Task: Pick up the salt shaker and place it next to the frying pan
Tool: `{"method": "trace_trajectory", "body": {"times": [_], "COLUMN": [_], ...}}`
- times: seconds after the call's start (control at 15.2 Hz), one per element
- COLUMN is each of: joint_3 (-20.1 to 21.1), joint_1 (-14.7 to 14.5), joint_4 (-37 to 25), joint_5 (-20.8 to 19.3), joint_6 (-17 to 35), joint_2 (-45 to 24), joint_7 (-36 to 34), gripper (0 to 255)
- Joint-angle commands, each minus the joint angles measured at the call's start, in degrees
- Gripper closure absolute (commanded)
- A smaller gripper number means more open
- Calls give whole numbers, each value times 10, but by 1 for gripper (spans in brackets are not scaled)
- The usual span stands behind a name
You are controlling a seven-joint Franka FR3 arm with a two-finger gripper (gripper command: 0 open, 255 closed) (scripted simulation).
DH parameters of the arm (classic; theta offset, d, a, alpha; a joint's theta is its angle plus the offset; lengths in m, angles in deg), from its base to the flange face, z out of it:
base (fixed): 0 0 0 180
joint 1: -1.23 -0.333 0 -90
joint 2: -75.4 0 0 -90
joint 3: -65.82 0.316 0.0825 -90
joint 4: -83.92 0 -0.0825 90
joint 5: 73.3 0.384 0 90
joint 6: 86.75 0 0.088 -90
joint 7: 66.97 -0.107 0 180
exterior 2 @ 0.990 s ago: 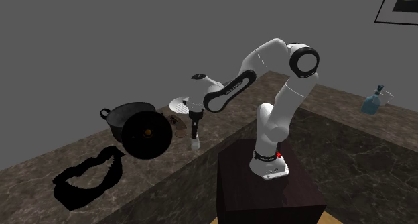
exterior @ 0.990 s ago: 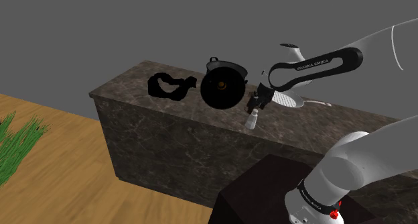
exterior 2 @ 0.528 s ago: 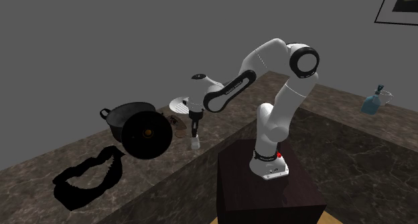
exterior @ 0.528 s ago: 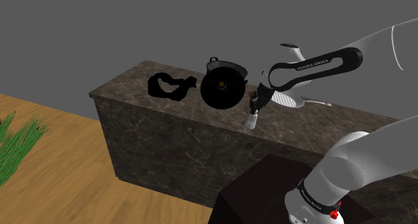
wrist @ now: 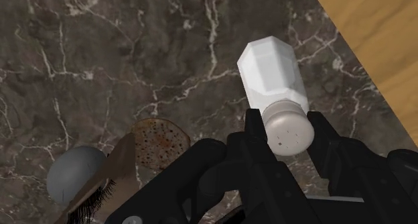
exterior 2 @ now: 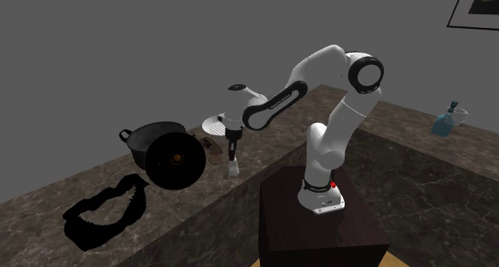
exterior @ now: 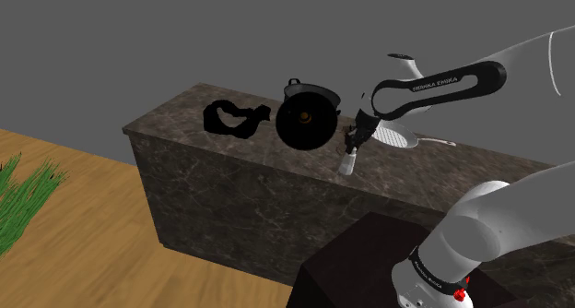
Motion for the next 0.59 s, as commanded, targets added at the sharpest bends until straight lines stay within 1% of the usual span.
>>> {"method": "trace_trajectory", "body": {"times": [0.0,0.53], "joint_3": [2,6], "joint_1": [0,0], "joint_4": [-8,-51], "joint_5": [0,2], "joint_6": [-18,-90], "joint_2": [9,39], "joint_7": [-1,-1], "gripper": [255,255]}}
